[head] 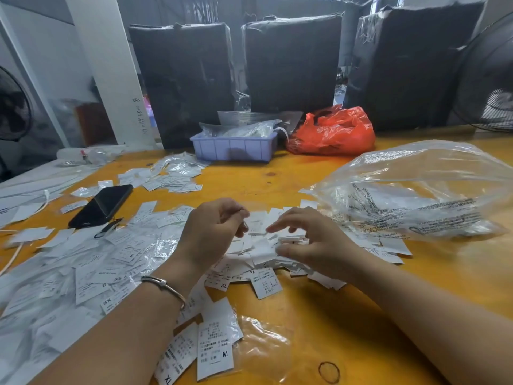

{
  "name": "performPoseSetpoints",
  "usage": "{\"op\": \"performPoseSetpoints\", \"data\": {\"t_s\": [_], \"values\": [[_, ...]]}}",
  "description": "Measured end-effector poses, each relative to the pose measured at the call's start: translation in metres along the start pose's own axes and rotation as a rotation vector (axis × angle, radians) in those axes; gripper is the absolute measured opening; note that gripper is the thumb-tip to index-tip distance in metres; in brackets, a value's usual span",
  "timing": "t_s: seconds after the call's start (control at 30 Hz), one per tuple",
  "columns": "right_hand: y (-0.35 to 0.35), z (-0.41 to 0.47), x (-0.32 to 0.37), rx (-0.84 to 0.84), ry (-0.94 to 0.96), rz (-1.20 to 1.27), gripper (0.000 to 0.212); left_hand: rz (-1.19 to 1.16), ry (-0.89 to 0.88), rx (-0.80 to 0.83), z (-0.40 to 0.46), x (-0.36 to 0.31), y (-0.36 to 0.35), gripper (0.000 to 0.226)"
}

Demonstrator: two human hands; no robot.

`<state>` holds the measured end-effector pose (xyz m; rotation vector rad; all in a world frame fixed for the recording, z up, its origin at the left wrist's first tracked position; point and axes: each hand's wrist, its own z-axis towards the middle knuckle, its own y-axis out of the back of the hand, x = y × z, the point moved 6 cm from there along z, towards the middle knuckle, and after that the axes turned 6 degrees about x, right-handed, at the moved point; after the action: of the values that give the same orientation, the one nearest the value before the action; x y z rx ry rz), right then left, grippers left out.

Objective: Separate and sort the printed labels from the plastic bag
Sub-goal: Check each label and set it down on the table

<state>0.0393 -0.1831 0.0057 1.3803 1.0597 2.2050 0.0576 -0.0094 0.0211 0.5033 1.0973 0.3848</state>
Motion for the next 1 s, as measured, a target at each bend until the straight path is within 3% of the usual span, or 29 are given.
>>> {"op": "performPoseSetpoints", "data": {"t_s": [0.07, 0.2, 0.37, 0.63, 0.87, 1.0], "values": [[-0.009, 0.001, 0.005, 0.088, 0.063, -0.176, 0.034, -0.03, 0.048, -0.056, 0.001, 0.006, 0.004, 0.009], [-0.009, 0.001, 0.008, 0.047, 0.11, -0.247, 0.014, -0.088, 0.094, -0.079, 0.001, 0.01, 0.007, 0.009], [0.007, 0.001, 0.006, -0.098, 0.086, -0.014, 0.005, -0.09, 0.094, -0.115, 0.0, 0.008, 0.009, 0.019], [0.03, -0.003, -0.015, -0.285, -0.052, 0.488, 0.005, -0.117, 0.105, -0.119, -0.002, 0.006, 0.009, 0.006], [0.037, -0.004, -0.016, -0.307, -0.012, 0.657, 0.022, -0.223, 0.079, -0.06, -0.003, 0.001, 0.006, 0.01], [0.038, -0.005, -0.012, -0.291, 0.008, 0.618, 0.01, -0.241, 0.031, 0.009, -0.003, -0.005, 0.0, 0.007]]}}
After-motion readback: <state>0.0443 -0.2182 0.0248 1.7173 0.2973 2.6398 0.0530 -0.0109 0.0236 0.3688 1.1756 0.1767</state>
